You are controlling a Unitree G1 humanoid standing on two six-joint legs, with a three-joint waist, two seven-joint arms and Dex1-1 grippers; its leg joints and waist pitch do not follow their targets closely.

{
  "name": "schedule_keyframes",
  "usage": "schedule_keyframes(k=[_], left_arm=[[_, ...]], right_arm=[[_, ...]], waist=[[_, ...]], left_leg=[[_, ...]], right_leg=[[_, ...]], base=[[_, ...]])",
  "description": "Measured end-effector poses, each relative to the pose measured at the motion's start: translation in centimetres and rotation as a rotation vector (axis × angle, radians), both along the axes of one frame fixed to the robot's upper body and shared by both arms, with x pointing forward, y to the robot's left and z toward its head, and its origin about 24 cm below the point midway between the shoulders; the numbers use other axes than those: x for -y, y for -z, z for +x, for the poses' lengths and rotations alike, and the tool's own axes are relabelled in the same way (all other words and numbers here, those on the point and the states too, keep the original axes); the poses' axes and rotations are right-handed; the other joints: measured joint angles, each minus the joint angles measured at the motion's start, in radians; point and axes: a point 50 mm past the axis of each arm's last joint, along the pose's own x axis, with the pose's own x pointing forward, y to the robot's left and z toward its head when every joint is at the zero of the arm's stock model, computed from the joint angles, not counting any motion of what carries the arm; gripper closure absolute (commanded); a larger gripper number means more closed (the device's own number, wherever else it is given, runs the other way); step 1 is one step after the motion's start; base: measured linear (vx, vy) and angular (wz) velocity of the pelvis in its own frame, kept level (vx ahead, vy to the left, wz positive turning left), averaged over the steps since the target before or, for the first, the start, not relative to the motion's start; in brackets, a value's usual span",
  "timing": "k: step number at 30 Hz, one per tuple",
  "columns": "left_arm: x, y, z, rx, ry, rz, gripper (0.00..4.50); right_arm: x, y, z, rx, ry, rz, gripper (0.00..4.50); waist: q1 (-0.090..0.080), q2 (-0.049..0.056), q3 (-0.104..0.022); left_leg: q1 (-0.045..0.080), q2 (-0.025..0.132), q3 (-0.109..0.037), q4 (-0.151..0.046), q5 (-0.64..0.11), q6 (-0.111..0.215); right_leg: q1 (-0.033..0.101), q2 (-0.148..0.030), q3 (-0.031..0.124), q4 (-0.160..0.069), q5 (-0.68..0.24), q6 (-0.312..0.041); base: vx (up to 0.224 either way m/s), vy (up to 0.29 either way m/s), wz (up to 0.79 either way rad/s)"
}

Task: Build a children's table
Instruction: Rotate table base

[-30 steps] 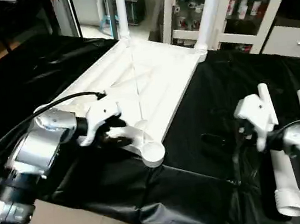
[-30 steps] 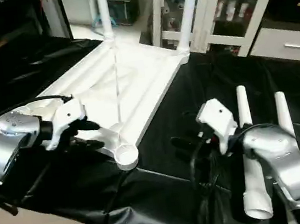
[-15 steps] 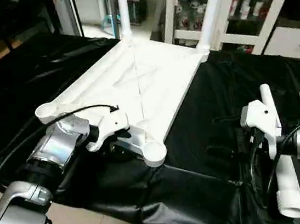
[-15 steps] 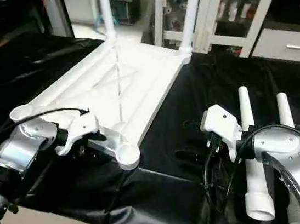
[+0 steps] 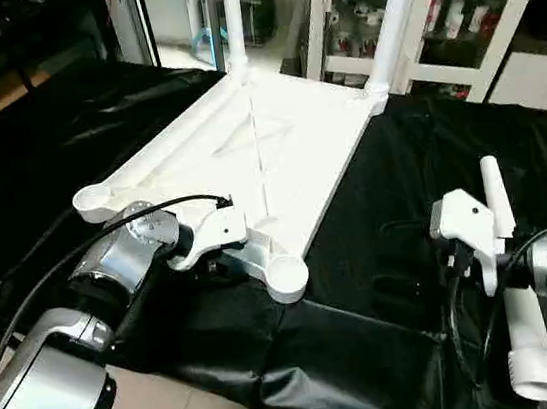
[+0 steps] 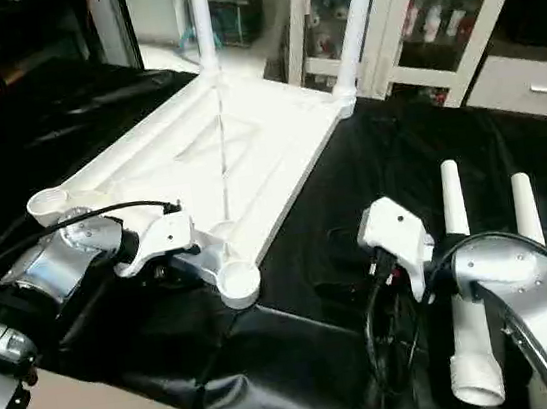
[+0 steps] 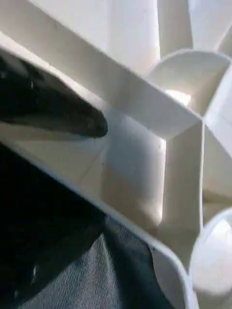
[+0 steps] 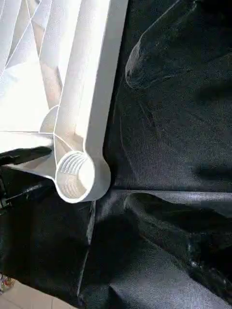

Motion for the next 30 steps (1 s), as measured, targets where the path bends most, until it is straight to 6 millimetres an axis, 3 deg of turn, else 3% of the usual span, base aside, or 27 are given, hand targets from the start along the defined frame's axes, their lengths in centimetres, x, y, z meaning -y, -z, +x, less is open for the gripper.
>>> schedule_keyframes(k=[9,22,26,30], left_arm=[[0.9,0.2,0.0,-0.042,-0.021,-0.015,2.71],[5.2,1.4,-1.1,-0.136,-0.218,-0.254,3.48],[7.9,1.8,-1.6,-0.134,-0.307,-0.355,3.61],[9.1,2.2,-1.8,-0.116,-0.340,-0.390,3.69]], right_arm=[[-0.2,0.4,0.1,0.012,0.020,-0.009,0.67],[0.7,1.5,2.2,0.030,0.228,-0.060,0.67],[1.4,2.1,3.2,0.067,0.378,-0.078,0.67],[1.2,3.0,3.4,0.055,0.496,-0.058,0.67]], waist=[[-0.002,0.000,-0.001],[-0.022,-0.003,-0.002],[-0.023,0.004,-0.004],[-0.021,0.016,-0.009]], left_leg=[[0.002,0.000,0.001,0.000,0.000,0.000],[0.003,0.000,0.001,-0.001,0.000,0.000],[0.001,-0.001,0.001,-0.001,0.000,0.001],[-0.003,-0.001,0.001,-0.002,-0.001,0.001]], right_leg=[[0.001,0.000,0.001,0.000,0.000,0.000],[0.000,0.000,0.001,0.000,0.000,0.000],[0.000,0.000,0.000,-0.002,0.001,0.000],[0.000,0.000,0.000,-0.003,0.000,0.000]], base=[[0.000,0.000,0.00],[0.000,0.000,0.00],[0.000,0.000,0.00],[0.000,0.000,0.00]])
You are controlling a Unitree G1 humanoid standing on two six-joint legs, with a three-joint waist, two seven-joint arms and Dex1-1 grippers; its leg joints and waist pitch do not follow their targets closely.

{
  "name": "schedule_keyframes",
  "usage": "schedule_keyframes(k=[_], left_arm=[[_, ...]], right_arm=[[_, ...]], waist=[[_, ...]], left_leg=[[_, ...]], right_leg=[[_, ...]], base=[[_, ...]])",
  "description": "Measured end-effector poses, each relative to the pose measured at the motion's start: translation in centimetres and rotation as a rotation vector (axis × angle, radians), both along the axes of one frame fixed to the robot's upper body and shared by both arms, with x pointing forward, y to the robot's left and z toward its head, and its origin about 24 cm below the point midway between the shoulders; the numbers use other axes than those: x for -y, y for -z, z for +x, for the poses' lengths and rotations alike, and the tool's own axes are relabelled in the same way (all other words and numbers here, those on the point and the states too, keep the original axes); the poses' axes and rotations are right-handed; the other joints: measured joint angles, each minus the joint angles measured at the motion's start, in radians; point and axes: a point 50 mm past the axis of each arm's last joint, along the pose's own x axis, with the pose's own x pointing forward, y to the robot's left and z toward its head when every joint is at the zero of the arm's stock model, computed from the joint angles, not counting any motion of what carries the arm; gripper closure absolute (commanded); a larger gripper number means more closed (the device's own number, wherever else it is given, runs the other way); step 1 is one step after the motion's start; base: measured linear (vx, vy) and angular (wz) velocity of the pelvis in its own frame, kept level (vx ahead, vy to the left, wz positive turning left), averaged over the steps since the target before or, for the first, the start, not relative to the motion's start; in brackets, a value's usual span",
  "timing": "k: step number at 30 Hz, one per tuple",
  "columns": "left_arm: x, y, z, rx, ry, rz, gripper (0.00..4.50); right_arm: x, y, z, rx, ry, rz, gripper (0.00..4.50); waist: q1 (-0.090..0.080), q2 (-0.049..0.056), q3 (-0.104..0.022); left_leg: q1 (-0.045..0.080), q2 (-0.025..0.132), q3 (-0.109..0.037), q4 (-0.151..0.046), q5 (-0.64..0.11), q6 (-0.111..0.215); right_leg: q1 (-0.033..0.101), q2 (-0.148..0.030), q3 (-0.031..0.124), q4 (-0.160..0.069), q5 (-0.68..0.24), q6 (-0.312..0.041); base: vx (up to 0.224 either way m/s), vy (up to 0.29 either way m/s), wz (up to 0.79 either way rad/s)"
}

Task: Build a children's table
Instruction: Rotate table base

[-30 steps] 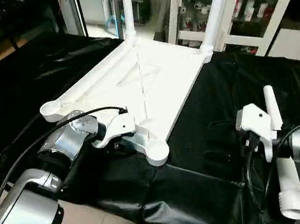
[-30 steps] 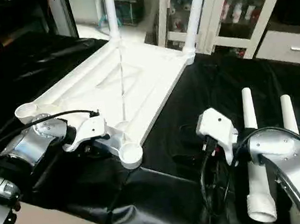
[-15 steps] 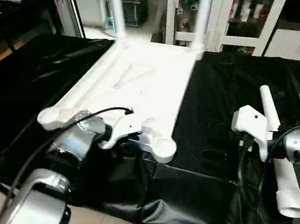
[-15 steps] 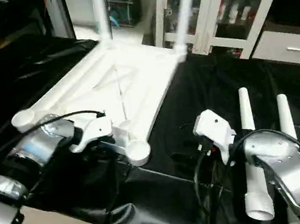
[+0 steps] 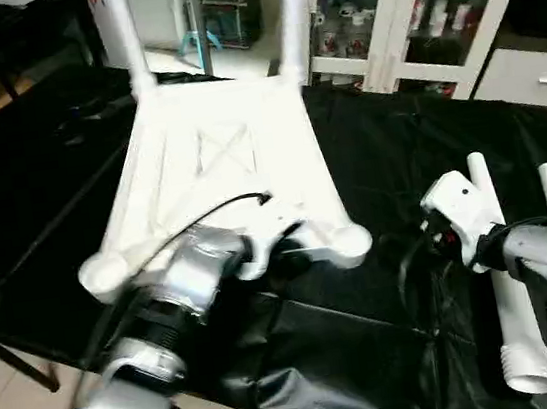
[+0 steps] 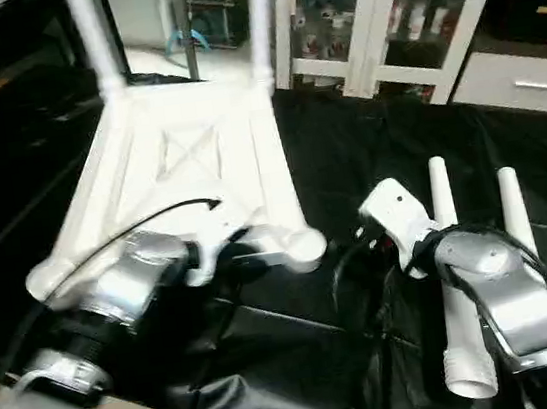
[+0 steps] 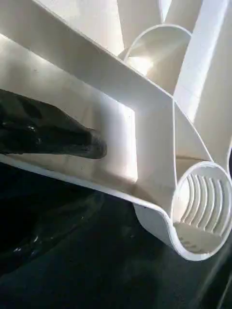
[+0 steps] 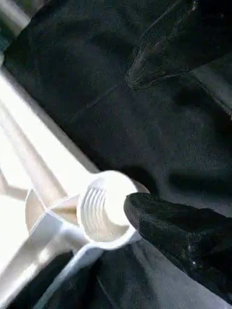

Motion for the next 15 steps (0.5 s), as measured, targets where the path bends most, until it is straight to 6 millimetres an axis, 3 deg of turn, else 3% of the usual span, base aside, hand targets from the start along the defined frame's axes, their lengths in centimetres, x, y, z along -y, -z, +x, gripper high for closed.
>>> schedule_keyframes(k=[4,9,12,15], left_arm=[[0.3,0.2,-0.2,0.037,0.012,-0.003,3.70],[0.3,0.2,-0.3,0.054,0.025,0.011,3.73],[0.2,0.1,-0.3,0.062,0.024,0.020,3.03],[0.0,0.1,-0.3,0.049,0.015,0.025,2.91]], right_arm=[[-0.2,0.7,0.1,-0.007,0.072,0.015,0.67],[-0.5,1.3,-0.3,-0.036,0.079,0.032,0.67],[-0.6,1.5,-0.5,-0.051,0.082,0.049,0.67],[-0.8,1.2,-0.5,-0.040,0.080,0.054,0.67]], waist=[[0.002,0.008,-0.001],[0.008,0.009,-0.002],[0.007,0.010,-0.001],[0.008,0.011,-0.001]], left_leg=[[0.000,0.000,0.000,0.000,0.000,0.000],[0.000,0.000,-0.001,0.000,-0.001,0.001],[0.000,0.000,-0.001,-0.001,-0.001,0.001],[0.000,0.000,-0.001,-0.001,-0.001,0.001]], right_leg=[[0.000,0.000,0.000,-0.001,0.000,0.000],[0.000,0.000,-0.001,-0.003,0.000,0.000],[0.000,0.000,-0.001,-0.005,0.000,0.000],[0.000,0.000,-0.001,-0.005,0.000,0.000]], base=[[0.000,0.000,0.00],[0.000,0.000,0.00],[0.000,0.000,0.00],[0.000,0.000,0.00]])
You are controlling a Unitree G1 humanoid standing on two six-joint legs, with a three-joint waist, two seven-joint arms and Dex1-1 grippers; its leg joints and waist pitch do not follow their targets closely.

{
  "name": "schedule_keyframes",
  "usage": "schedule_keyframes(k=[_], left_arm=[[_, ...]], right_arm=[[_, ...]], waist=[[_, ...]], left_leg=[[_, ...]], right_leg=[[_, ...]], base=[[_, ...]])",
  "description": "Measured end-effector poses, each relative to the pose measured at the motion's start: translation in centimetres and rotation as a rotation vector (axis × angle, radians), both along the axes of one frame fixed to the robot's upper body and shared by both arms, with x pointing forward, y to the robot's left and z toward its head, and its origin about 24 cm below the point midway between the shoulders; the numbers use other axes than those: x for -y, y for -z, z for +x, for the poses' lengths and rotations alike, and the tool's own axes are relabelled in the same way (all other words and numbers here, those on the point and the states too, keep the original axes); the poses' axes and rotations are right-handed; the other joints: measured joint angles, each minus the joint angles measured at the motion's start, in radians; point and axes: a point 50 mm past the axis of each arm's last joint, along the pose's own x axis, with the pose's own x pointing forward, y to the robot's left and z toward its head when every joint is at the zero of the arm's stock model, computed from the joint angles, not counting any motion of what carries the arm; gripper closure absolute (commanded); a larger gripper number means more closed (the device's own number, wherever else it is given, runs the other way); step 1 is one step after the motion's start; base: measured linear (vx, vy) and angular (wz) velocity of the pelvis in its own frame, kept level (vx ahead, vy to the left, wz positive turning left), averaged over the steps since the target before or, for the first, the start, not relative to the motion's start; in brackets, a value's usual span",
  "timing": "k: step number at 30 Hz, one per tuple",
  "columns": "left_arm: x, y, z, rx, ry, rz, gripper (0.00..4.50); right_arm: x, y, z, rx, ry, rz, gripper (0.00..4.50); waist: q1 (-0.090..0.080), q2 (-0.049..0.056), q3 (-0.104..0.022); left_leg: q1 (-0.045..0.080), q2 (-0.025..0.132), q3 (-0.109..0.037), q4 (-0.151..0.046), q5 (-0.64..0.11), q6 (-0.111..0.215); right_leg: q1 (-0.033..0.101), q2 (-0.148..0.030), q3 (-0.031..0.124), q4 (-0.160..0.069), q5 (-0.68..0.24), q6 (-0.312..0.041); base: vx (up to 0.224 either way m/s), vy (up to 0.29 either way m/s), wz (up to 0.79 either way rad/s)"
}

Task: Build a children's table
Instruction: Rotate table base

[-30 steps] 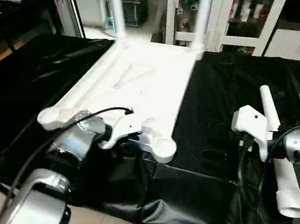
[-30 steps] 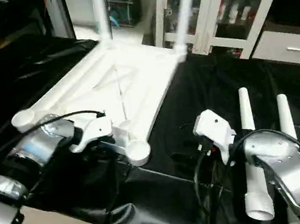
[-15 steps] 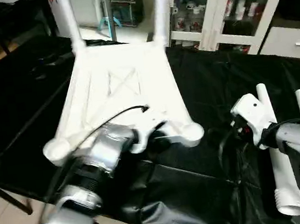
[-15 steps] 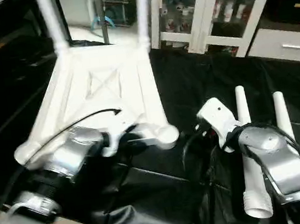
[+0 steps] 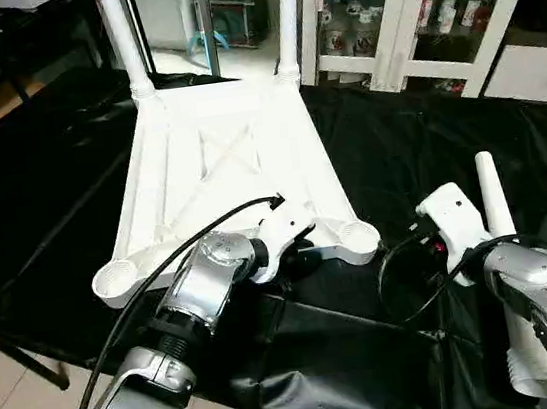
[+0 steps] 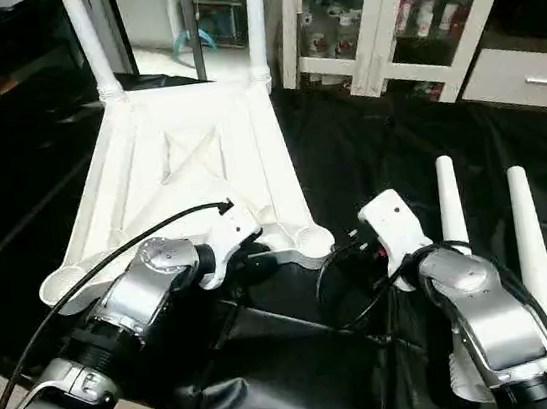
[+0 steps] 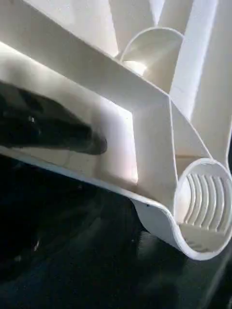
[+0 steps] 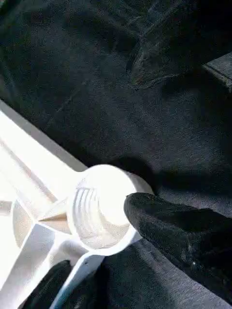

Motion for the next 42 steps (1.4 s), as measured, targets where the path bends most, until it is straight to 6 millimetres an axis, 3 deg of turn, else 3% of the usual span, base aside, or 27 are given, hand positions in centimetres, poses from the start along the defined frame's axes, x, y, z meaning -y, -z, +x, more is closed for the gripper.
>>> schedule_keyframes(k=[3,10,13,19,23,27,29,34,36,37,38,40,42], left_arm=[[0.1,-0.2,0.1,0.006,-0.019,-0.018,2.62],[0.6,-3.3,0.1,0.105,0.037,-0.105,2.62],[0.6,-4.9,-0.1,0.157,0.082,-0.142,2.62],[-0.7,-6.4,-0.9,0.215,0.102,-0.230,2.62],[-2.5,-6.8,-0.1,0.317,-0.140,-0.302,2.62],[-4.8,-4.6,-1.3,0.298,-0.371,-0.342,2.62],[-5.1,-4.0,-2.1,0.302,-0.461,-0.378,2.62],[-5.1,-5.0,-2.0,0.387,-0.592,-0.420,2.62],[-5.0,-5.0,-1.9,0.396,-0.627,-0.421,2.62],[-5.0,-5.0,-1.9,0.400,-0.639,-0.417,2.62],[-5.0,-5.0,-1.8,0.409,-0.654,-0.412,2.62],[-5.2,-5.5,-1.5,0.434,-0.711,-0.414,2.62],[-5.0,-5.7,-1.4,0.442,-0.727,-0.421,2.62]], right_arm=[[0.3,-0.4,0.2,0.011,0.024,0.008,0.67],[0.6,-2.8,0.7,0.020,0.128,0.107,0.40],[1.7,-3.5,0.8,0.001,0.233,0.111,0.05],[4.3,-4.4,0.0,-0.003,0.431,0.103,0.05],[4.4,-4.9,-1.3,0.011,0.482,0.051,0.05],[4.7,-5.0,-3.1,-0.049,0.562,-0.024,0.05],[4.2,-5.5,-3.4,-0.042,0.583,0.020,0.05],[1.9,-5.7,-2.9,0.035,0.510,0.071,0.05],[0.9,-5.4,-2.7,0.043,0.487,0.110,0.05],[0.3,-5.3,-2.7,0.041,0.470,0.129,0.05],[0.0,-5.2,-2.7,0.039,0.472,0.149,0.05],[-1.5,-4.9,-2.6,0.027,0.447,0.193,0.05],[-2.3,-4.8,-2.5,0.017,0.417,0.202,0.05]], waist=[[0.000,0.000,0.000],[0.000,0.000,0.000],[-0.001,0.001,0.000],[-0.002,0.004,0.001],[-0.012,0.010,0.000],[-0.027,0.013,0.000],[-0.032,0.014,0.001],[-0.043,0.017,0.000],[-0.053,0.020,0.001],[-0.063,0.026,0.001],[-0.069,0.028,0.000],[-0.050,0.014,-0.008],[-0.034,-0.001,-0.011]], left_leg=[[0.000,0.000,0.000,0.000,0.000,0.000],[-0.001,0.000,0.000,0.000,0.000,0.000],[0.000,0.000,0.000,-0.001,0.000,0.000],[-0.001,0.000,0.001,-0.002,0.000,0.000],[0.000,0.000,0.001,-0.003,0.000,0.000],[0.000,0.000,0.001,-0.004,0.000,-0.001],[0.000,0.000,0.001,-0.005,0.000,-0.001],[0.000,0.000,-0.001,-0.005,0.000,-0.001],[0.001,0.007,-0.006,-0.005,0.001,-0.002],[0.002,0.018,-0.015,-0.006,0.002,-0.005],[0.003,0.026,-0.018,-0.007,0.005,-0.009],[0.018,0.079,0.050,-0.014,0.017,-0.029],[0.030,0.109,0.102,-0.013,0.022,-0.039]], right_leg=[[0.000,0.000,0.000,0.000,0.000,0.000],[0.000,0.000,0.000,-0.001,0.001,0.000],[0.000,0.000,0.000,-0.002,0.001,0.000],[-0.001,0.000,0.000,-0.003,0.001,0.000],[0.000,0.000,0.000,-0.003,0.000,0.001],[0.000,0.001,0.001,-0.005,0.000,0.002],[0.000,0.001,0.001,-0.005,0.000,0.002],[0.001,0.003,0.000,-0.009,0.000,0.010],[0.007,0.009,-0.005,-0.016,0.003,0.007],[0.014,0.020,-0.011,-0.022,0.010,-0.008],[0.013,0.022,-0.023,-0.016,0.005,-0.022],[-0.026,0.023,-0.038,0.047,-0.014,-0.076],[-0.061,0.031,-0.030,0.084,-0.038,-0.079]], base=[[0.000,0.000,0.00],[0.000,0.000,0.00],[0.000,0.000,0.00],[0.000,0.000,0.00],[0.000,0.000,0.00],[0.000,0.000,0.00],[0.000,0.000,0.00],[0.000,0.000,0.00],[0.000,0.000,0.00],[0.006,-0.053,0.04],[0.006,-0.053,0.04],[0.020,-0.158,-0.20],[0.017,-0.231,-0.40]])
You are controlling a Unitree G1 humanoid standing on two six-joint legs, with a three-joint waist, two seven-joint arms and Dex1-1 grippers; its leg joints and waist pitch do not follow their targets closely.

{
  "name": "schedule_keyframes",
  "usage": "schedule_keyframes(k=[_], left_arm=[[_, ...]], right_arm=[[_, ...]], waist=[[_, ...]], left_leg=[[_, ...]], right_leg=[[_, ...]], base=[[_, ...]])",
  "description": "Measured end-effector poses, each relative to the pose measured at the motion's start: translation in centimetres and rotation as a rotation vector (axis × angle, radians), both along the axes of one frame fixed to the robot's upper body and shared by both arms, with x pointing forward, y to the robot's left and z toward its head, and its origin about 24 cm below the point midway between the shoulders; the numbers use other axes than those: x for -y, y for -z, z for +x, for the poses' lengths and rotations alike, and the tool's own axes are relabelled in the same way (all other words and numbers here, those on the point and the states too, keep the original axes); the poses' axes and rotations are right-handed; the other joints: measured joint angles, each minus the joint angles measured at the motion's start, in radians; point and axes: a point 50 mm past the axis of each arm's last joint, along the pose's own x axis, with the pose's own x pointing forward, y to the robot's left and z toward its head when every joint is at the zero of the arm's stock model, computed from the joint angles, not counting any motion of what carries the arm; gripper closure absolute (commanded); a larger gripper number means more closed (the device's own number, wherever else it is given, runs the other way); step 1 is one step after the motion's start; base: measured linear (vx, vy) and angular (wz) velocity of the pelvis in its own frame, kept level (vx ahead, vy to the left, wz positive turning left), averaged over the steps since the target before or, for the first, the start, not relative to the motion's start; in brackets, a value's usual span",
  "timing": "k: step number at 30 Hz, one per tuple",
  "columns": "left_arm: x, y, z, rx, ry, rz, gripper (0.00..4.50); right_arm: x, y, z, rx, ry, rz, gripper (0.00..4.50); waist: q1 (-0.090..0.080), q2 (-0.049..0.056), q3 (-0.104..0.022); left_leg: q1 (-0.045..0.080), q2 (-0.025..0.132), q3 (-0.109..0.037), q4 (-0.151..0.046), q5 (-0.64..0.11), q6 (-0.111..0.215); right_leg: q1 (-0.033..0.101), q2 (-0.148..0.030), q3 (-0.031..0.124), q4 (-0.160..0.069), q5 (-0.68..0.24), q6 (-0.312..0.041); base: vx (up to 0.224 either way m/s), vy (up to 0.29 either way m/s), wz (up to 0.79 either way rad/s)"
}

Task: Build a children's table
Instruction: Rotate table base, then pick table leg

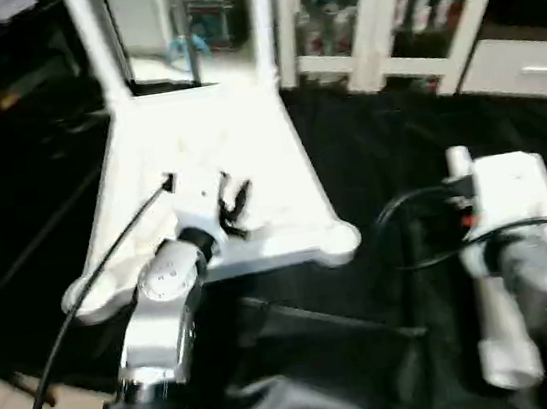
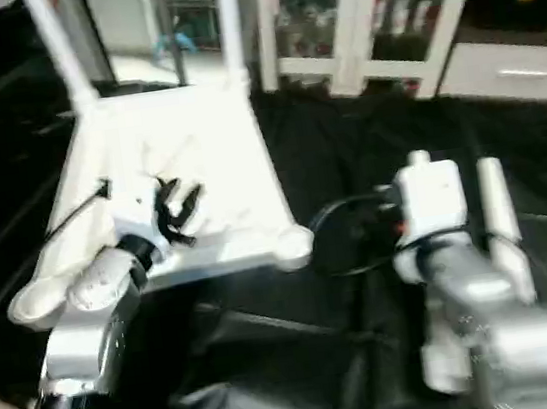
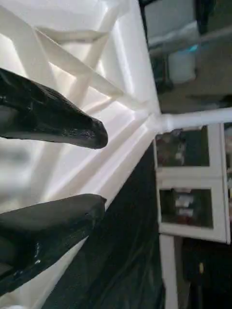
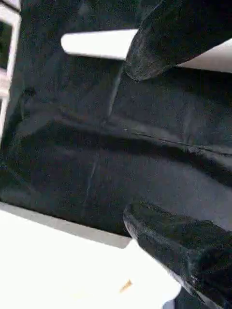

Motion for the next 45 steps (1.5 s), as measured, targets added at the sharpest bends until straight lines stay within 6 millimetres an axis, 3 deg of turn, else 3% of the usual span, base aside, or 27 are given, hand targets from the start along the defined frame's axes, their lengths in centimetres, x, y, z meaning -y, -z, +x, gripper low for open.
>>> schedule_keyframes(k=[1,2,3,4,5,6,7,8,9,10,11,12,13,14,15,16,19,23,31,33,36,41,45], left_arm=[[0.1,0.1,0.0,-0.003,-0.001,-0.002,2.62],[0.3,0.2,-0.1,-0.011,0.000,-0.012,2.62],[0.5,0.2,-0.1,-0.013,0.006,-0.016,2.62],[0.9,-0.2,0.0,-0.003,0.021,-0.016,2.62],[1.2,-0.7,0.2,0.008,0.031,-0.019,2.62],[1.3,-1.2,0.2,0.017,0.034,-0.017,2.62],[0.9,-1.5,0.3,0.022,0.023,-0.007,2.62],[0.4,-1.1,0.3,-0.003,0.001,-0.004,2.62],[-0.1,-1.0,0.3,-0.015,-0.025,0.000,2.62],[-0.3,-1.1,0.4,-0.014,-0.040,0.007,2.62],[-0.4,-1.3,0.4,-0.004,-0.045,0.019,2.62],[-0.6,-1.1,0.4,-0.011,-0.048,0.039,2.62],[-0.6,-0.9,0.3,-0.018,-0.043,0.050,2.62],[-0.7,-0.8,0.2,-0.019,-0.022,0.067,2.62],[-0.7,-0.8,0.2,-0.020,-0.004,0.077,2.62],[-0.5,-0.9,-0.1,-0.012,0.057,0.105,2.62],[-0.6,-0.7,-0.8,-0.021,0.167,0.142,2.62],[-0.6,-0.7,-2.6,-0.051,0.444,0.215,2.62],[-0.6,0.2,-6.8,-0.274,0.877,0.245,2.62],[-0.4,0.2,-7.2,-0.302,0.910,0.238,2.62],[-0.3,0.2,-7.5,-0.313,0.930,0.238,2.62],[-0.4,0.3,-7.8,-0.346,0.941,0.237,2.62],[-0.3,0.1,-8.0,-0.354,0.948,0.241,2.62]], right_arm=[[-0.1,0.1,0.0,-0.006,-0.008,-0.001,0.05],[0.1,0.4,0.1,-0.023,-0.004,-0.012,0.05],[0.3,0.4,0.1,-0.022,-0.001,-0.024,0.05],[0.5,0.2,0.2,-0.009,0.001,-0.039,0.05],[0.7,0.2,0.2,0.000,0.012,-0.042,0.05],[0.7,0.1,0.3,0.002,0.016,-0.042,0.05],[0.5,0.0,0.5,0.010,0.010,-0.032,0.05],[0.1,0.0,0.6,0.008,-0.005,-0.029,0.05],[-0.4,-0.2,0.8,0.016,-0.027,-0.028,0.05],[-0.5,-0.2,0.8,0.017,-0.030,-0.031,0.05],[-0.4,-0.3,0.8,0.019,-0.029,-0.034,0.05],[-0.4,-0.1,0.9,0.008,-0.030,-0.036,0.05],[-0.3,0.1,0.9,-0.003,-0.029,-0.038,0.05],[-0.3,0.2,0.9,-0.010,-0.027,-0.031,0.05],[-0.3,0.2,0.9,-0.015,-0.030,-0.024,0.05],[-0.2,0.3,1.0,-0.027,-0.036,-0.011,0.05],[-0.4,0.2,1.4,-0.044,-0.063,0.007,0.05],[-0.6,0.0,2.5,-0.069,-0.087,0.002,0.05],[-2.6,2.0,3.5,-0.245,-0.139,0.006,0.05],[-3.0,2.7,3.5,-0.281,-0.156,0.022,0.05],[-3.7,3.7,3.9,-0.341,-0.167,0.027,0.05],[-4.2,4.8,4.1,-0.418,-0.149,0.047,0.20],[-4.0,5.3,3.8,-0.475,-0.134,0.042,0.51]], waist=[[0.003,-0.017,0.003],[0.009,-0.028,0.007],[0.004,-0.037,0.006],[-0.021,-0.026,0.002],[-0.034,-0.019,0.002],[-0.036,-0.009,0.004],[-0.032,0.013,0.013],[-0.027,0.017,0.015],[-0.036,0.018,0.018],[-0.041,0.005,0.011],[-0.038,-0.002,0.011],[-0.026,0.005,0.016],[-0.013,0.017,0.017],[-0.006,0.020,0.021],[-0.007,0.022,0.022],[-0.013,0.022,0.026],[-0.022,0.022,0.028],[-0.030,0.024,0.030],[-0.031,0.012,0.033],[-0.025,0.010,0.033],[-0.020,-0.001,0.035],[-0.009,-0.012,0.030],[-0.006,-0.016,0.029]], left_leg=[[-0.014,-0.006,-0.006,0.056,-0.031,0.038],[-0.038,-0.068,-0.055,0.203,-0.104,0.147],[-0.046,-0.142,-0.084,0.263,-0.136,0.170],[-0.044,-0.236,-0.112,0.242,-0.142,0.173],[-0.044,-0.280,-0.118,0.197,-0.141,0.175],[-0.044,-0.301,-0.128,0.154,-0.142,0.184],[-0.052,-0.297,-0.156,0.127,-0.141,0.212],[-0.047,-0.276,-0.163,0.124,-0.135,0.207],[-0.045,-0.278,-0.163,0.125,-0.129,0.198],[-0.046,-0.280,-0.139,0.125,-0.122,0.190],[-0.054,-0.277,-0.119,0.122,-0.116,0.177],[-0.061,-0.273,-0.128,0.121,-0.114,0.170],[-0.063,-0.265,-0.161,0.128,-0.110,0.161],[-0.048,-0.228,-0.190,0.109,-0.091,0.095],[-0.046,-0.207,-0.186,0.100,-0.083,0.068],[-0.032,-0.184,-0.165,0.076,-0.072,0.060],[-0.026,-0.168,-0.155,0.044,-0.072,0.060],[-0.019,-0.162,-0.153,0.029,-0.072,0.058],[-0.015,-0.162,-0.145,0.030,-0.065,0.048],[-0.015,-0.162,-0.140,0.030,-0.063,0.045],[-0.013,-0.161,-0.125,0.029,-0.052,0.052],[-0.022,-0.156,-0.117,0.022,-0.041,0.055],[-0.021,-0.156,-0.116,0.016,-0.041,0.057]], right_leg=[[-0.007,0.023,0.019,0.005,-0.003,0.001],[-0.010,0.042,0.050,0.003,0.006,-0.015],[-0.007,0.055,0.064,-0.010,0.019,-0.020],[0.007,0.068,0.044,-0.041,0.039,-0.016],[0.016,0.086,0.026,-0.066,0.054,-0.016],[0.027,0.112,0.004,-0.096,0.070,-0.003],[0.048,0.133,-0.039,-0.130,0.084,0.020],[0.058,0.130,-0.066,-0.121,0.078,0.048],[0.045,0.099,-0.042,-0.018,0.025,0.099],[0.029,0.032,0.018,0.078,-0.036,0.087],[0.044,-0.006,0.042,0.059,-0.077,0.080],[0.043,-0.021,0.037,0.045,-0.062,0.080],[0.047,-0.020,0.025,0.029,-0.049,0.075],[0.048,-0.017,0.018,0.024,-0.038,0.069],[0.054,-0.015,0.011,0.016,-0.033,0.069],[0.063,-0.011,0.008,-0.006,-0.023,0.066],[0.077,-0.010,-0.011,-0.053,-0.023,0.066],[0.096,-0.011,-0.025,-0.093,-0.003,0.063],[0.095,-0.016,-0.022,-0.094,-0.002,0.062],[0.094,-0.016,-0.016,-0.091,0.004,0.062],[0.091,-0.016,-0.002,-0.084,0.029,0.066],[0.077,-0.012,0.000,-0.079,0.022,0.061],[0.076,-0.012,0.000,-0.079,0.016,0.057]], base=[[0.068,-0.232,-0.57],[0.068,-0.232,-0.57],[0.047,-0.195,-0.60],[-0.038,-0.175,-0.30],[-0.038,-0.175,-0.30],[-0.087,-0.134,-0.05],[-0.099,-0.087,-0.26],[-0.099,-0.087,-0.26],[-0.068,-0.051,-0.35],[-0.028,-0.073,0.10],[-0.028,-0.073,0.10],[-0.074,-0.109,0.17],[-0.128,-0.104,-0.15],[-0.187,-0.152,-0.08],[-0.116,-0.094,-0.01],[-0.109,-0.073,0.17],[-0.071,-0.016,0.04],[-0.032,0.007,-0.01],[0.000,0.000,0.00],[0.000,0.000,0.00],[0.000,0.000,0.00],[0.063,-0.012,0.00],[0.043,-0.004,-0.01]])
